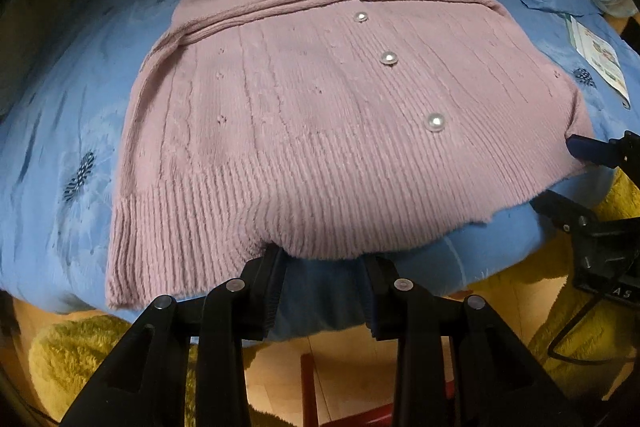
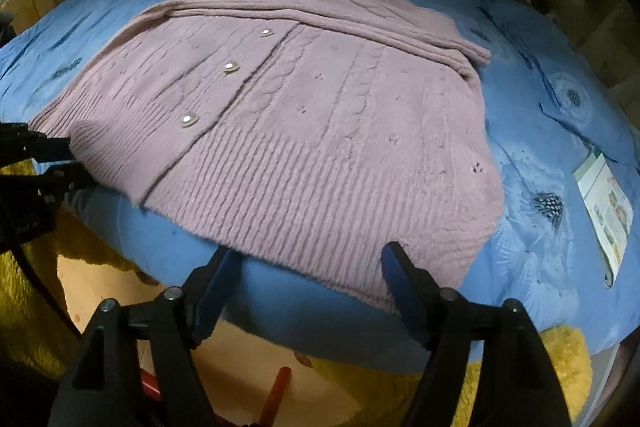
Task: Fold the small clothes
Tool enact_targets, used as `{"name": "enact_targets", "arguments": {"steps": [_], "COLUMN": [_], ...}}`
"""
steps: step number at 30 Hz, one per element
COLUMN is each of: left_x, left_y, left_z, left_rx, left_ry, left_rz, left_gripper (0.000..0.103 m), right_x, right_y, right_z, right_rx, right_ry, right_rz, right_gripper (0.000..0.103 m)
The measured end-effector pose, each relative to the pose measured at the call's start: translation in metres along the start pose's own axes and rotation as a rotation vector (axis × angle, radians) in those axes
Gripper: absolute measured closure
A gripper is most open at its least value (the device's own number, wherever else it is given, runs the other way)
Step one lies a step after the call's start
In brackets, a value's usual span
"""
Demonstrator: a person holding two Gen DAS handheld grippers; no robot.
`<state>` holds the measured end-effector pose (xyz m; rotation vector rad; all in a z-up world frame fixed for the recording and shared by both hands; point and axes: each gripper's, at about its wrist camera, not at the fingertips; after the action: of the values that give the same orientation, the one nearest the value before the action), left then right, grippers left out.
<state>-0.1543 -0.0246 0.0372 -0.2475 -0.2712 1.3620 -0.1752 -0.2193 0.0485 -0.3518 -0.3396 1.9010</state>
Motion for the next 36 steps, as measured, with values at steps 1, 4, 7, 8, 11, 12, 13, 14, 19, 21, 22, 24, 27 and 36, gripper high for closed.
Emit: {"name": "enact_targets", "arguments": {"steps": [1,4,7,8,11,12,13,14,19,21,22,24,27,36], "left_x": [0.0,0.002,0.004,0.005,0.007,0.007,0.008,0.009,0.013,0.014,0.013,0.012,0.013,0.022], "left_y": [-0.001,-0.001,-0.003,-0.004,-0.007,-0.008,-0.008,-0.009,-0.01,-0.009,-0.009,-0.008,-0.007,-0.012], "left_z": [-0.001,-0.001,-0.002,-0.003,-0.005,-0.006,-0.006,-0.006,-0.009,-0.009,-0.009,-0.009,-0.006,0.004], "left_rx": [-0.005,-0.021,-0.032,-0.034,-0.043,-0.047,-0.051,-0.056,-0.077,-0.087,-0.093,-0.111,-0.151,-0.217], "left_ry": [0.001,0.01,0.015,0.015,0.017,0.018,0.019,0.02,0.033,0.03,0.026,0.022,0.027,0.066], "left_rz": [0.002,0.015,0.029,0.032,0.042,0.044,0.045,0.046,0.052,0.052,0.051,0.059,0.07,0.097], "left_gripper": [0.075,0.075,0.074,0.074,0.073,0.073,0.072,0.072,0.07,0.07,0.07,0.07,0.079,0.103], "right_x": [0.0,-0.004,-0.006,-0.007,-0.007,-0.008,-0.008,-0.009,-0.006,-0.005,-0.006,-0.009,-0.011,-0.012], "right_y": [-0.001,-0.004,-0.007,-0.009,-0.01,-0.01,-0.01,-0.009,-0.006,-0.003,-0.001,0.0,-0.003,-0.01], "right_z": [-0.002,-0.004,-0.007,-0.008,-0.01,-0.011,-0.012,-0.013,-0.013,-0.013,-0.012,-0.01,-0.006,0.001], "right_rx": [-0.002,-0.013,-0.02,-0.021,-0.024,-0.027,-0.03,-0.033,-0.04,-0.056,-0.064,-0.085,-0.129,-0.215], "right_ry": [-0.002,-0.011,-0.01,-0.011,-0.01,-0.009,-0.008,-0.009,0.019,0.033,0.032,0.024,0.074,0.144], "right_rz": [-0.006,-0.032,-0.046,-0.053,-0.065,-0.068,-0.072,-0.079,-0.09,-0.105,-0.113,-0.131,-0.138,-0.107], "right_gripper": [0.023,0.023,0.023,0.023,0.023,0.022,0.022,0.022,0.021,0.021,0.021,0.028,0.06,0.097]}}
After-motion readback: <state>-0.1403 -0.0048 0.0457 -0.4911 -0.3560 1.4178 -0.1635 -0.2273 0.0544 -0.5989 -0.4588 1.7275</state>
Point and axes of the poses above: each gripper's, at about its wrist camera, not at the fingertips, and z roughly against the way its jaws point, x to its left, y to its underside, and after that the axes turned 4 degrees about x, right-handed
